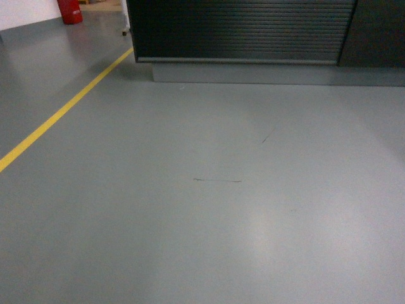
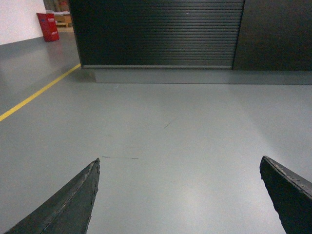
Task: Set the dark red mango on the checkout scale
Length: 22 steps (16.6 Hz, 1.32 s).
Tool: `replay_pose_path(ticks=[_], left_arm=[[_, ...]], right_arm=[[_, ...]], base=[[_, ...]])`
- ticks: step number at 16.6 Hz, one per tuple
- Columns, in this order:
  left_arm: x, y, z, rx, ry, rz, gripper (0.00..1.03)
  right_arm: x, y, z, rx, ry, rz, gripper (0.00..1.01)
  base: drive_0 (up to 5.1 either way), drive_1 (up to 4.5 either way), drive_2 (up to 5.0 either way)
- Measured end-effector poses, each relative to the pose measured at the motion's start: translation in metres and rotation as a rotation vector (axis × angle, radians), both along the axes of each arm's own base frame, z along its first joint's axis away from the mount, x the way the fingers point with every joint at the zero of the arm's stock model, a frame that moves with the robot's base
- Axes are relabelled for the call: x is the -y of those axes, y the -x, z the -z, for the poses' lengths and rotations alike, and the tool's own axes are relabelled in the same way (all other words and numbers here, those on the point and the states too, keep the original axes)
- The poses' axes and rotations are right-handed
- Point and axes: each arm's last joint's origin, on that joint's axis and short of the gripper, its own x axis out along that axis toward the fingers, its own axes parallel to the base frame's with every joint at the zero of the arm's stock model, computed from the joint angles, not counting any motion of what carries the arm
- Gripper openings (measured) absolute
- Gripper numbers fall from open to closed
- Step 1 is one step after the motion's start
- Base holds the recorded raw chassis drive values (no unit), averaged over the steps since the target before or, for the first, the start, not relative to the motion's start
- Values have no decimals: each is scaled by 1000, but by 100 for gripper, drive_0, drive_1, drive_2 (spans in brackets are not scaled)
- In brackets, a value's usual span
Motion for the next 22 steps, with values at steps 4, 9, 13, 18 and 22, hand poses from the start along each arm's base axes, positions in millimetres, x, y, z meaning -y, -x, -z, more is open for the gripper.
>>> replay_pose_path(ticks=[4, 9, 13, 18, 22], left_arm=[[0, 0, 0, 0, 0, 0, 98], [0, 0, 0, 0, 0, 0, 98], [0, 0, 0, 0, 0, 0, 98], [0, 0, 0, 0, 0, 0, 98], [0, 0, 0, 0, 0, 0, 98]], right_arm=[[0, 0, 0, 0, 0, 0, 98], [0, 0, 0, 0, 0, 0, 98], [0, 0, 0, 0, 0, 0, 98], [0, 0, 0, 0, 0, 0, 98], [0, 0, 0, 0, 0, 0, 98]], base=[[0, 0, 0], [0, 0, 0], [0, 0, 0], [0, 0, 0], [0, 0, 0]])
